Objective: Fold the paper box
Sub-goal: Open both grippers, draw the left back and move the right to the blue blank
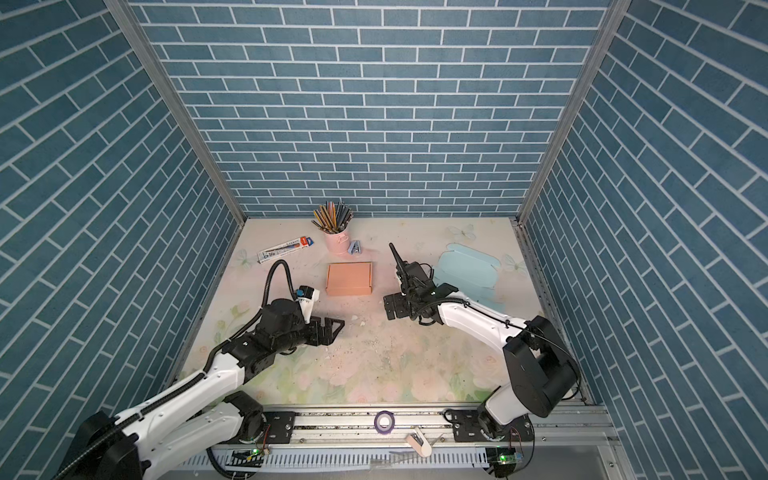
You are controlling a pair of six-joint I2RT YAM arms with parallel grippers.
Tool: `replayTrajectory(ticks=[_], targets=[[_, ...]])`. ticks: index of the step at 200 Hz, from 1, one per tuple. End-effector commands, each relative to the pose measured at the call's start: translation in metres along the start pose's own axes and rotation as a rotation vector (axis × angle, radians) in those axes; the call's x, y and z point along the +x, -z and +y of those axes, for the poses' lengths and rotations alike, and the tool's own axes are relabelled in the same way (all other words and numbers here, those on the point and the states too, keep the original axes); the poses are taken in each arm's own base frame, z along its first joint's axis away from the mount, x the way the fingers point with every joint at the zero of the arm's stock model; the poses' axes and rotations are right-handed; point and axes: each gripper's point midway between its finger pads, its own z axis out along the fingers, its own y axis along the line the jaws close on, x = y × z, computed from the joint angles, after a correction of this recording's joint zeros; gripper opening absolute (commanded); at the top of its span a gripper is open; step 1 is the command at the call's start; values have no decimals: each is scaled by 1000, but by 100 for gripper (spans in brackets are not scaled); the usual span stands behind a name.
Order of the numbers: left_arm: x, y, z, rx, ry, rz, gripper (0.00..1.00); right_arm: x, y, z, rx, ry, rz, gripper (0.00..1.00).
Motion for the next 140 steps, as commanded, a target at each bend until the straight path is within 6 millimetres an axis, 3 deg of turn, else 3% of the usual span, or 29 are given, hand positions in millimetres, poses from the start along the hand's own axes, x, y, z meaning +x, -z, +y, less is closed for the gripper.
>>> replayTrajectory(ticks=[1,40,98,140], targets=[[20,5,-5,-13,5,26,95,6,-3,-38,186,65,77,98],[37,13,-15,16,-8,40,96,-9,-25,-61,290,110,135,97],[52,16,-8,-1,-12,66,96,-42,-56,-71,350,129,142,91],[51,15,-8,-1,-5,64,96,-44,-81,-76,359,140,191,88]])
